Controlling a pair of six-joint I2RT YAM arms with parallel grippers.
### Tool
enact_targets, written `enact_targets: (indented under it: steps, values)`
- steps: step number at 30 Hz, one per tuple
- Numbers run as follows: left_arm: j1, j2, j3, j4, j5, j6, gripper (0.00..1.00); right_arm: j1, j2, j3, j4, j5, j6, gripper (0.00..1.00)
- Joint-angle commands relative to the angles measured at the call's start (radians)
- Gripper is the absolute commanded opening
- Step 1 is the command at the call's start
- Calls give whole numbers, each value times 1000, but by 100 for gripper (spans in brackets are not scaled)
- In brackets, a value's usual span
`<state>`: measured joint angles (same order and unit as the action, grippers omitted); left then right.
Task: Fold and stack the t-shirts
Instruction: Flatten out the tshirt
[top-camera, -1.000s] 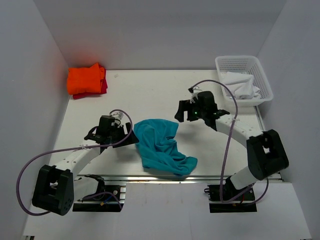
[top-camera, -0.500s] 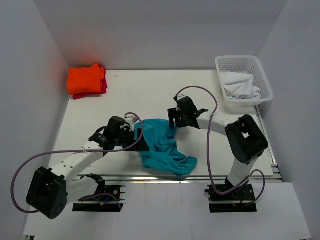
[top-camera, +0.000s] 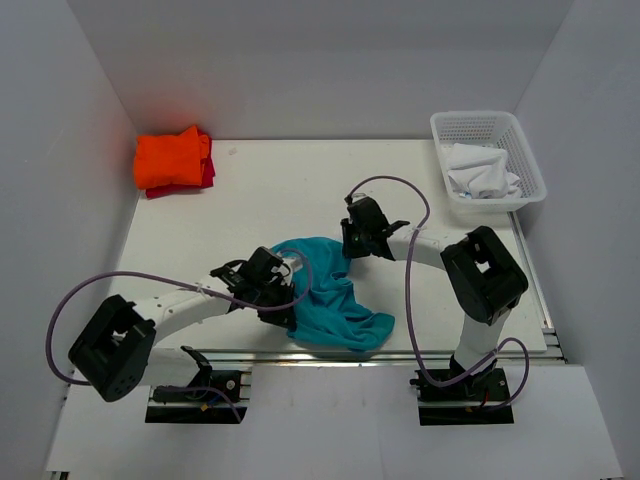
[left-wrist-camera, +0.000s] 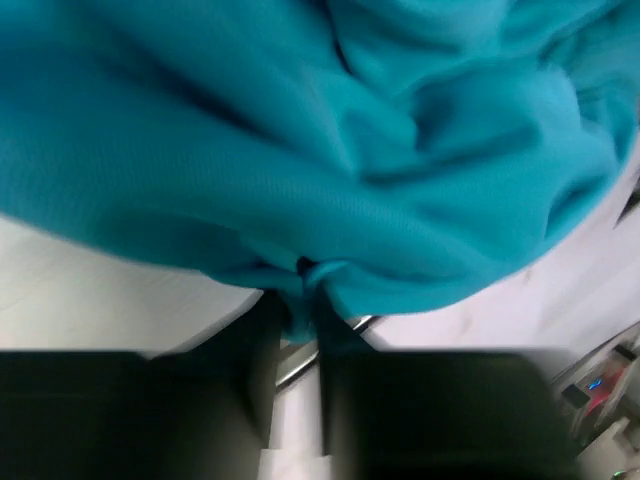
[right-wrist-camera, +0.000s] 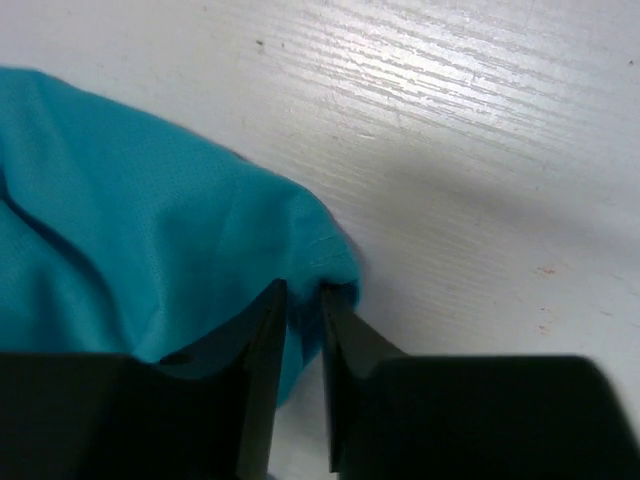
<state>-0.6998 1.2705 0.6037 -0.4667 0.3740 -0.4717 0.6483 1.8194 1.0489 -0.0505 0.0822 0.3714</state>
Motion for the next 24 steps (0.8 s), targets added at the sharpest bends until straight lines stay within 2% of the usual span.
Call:
enact_targets:
  steps: [1,2,7,9,13,14,16,21,24]
  values:
    - [-17,27,56,68,-10,5,9,2,-6,-7,74,14,38,23]
    - [-17,27,67,68,-20,5,0,5,-8,-15,81,14,46,0]
    - [-17,-61,134,1,-140,-4,0,7,-43,-30,110,69,67,0]
    - [-17,-106,168,-27,-202,-4,0,4,-92,-33,112,184,72,0]
    - [-17,-181,303,-108,-438,-4,0,-4,-179,-27,117,362,52,0]
    - [-6,-181,327,-109,-475,-4,0,-9,-221,-20,112,474,43,0]
    - [3,-195,396,-134,-588,-4,0,-18,-267,6,107,584,20,0]
    - [3,-139,611,-217,-894,7,0,-52,-376,59,109,743,-3,0]
    - [3,-77,758,-289,-1079,7,0,-97,-452,68,184,797,-110,0]
